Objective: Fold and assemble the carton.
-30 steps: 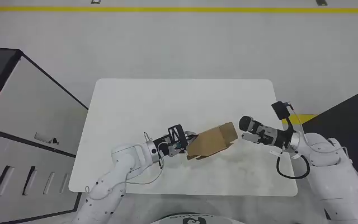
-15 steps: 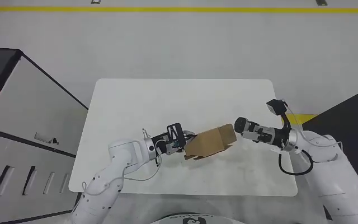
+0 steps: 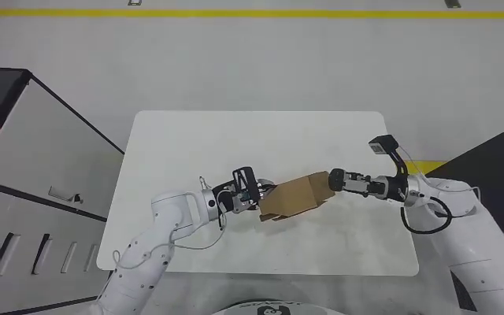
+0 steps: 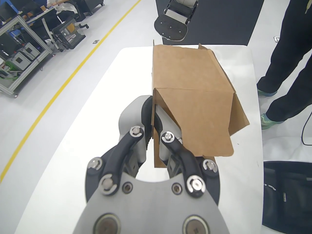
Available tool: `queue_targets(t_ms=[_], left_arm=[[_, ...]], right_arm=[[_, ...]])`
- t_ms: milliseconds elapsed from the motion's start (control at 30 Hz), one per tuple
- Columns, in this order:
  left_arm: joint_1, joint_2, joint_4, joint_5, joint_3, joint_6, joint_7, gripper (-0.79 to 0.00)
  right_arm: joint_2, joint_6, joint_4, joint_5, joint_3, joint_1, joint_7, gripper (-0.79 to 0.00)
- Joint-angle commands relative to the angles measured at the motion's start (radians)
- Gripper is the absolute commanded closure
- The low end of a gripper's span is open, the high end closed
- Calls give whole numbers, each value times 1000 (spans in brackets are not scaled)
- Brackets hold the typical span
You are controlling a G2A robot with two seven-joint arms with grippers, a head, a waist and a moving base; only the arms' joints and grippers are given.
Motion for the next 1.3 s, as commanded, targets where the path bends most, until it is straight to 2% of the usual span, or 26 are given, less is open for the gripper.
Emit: queue_targets(t_ms=[0, 700, 967, 1033, 1167, 1267], left_arm=[[-1, 1, 1, -16, 2, 5, 11, 0], [-4, 20, -16, 15, 6, 61, 18, 0], [-18, 30, -12, 13, 14, 3, 32, 0], [-19, 32, -13, 10, 13, -9, 35, 0], [-19, 36, -9, -12, 18, -29, 38, 0], [-25, 37, -2, -21, 28, -32, 34, 0]], right_arm=[[-2, 2, -6, 2, -14, -3, 8, -785], [4, 60, -27, 59, -64, -8, 73, -785], [7, 48, -21, 48, -68, 3, 60, -767], [7, 51, -14, 50, -71, 9, 64, -782], [6, 50, -15, 39, -86, 26, 63, -742], [4, 45, -9, 26, -107, 41, 58, -659]])
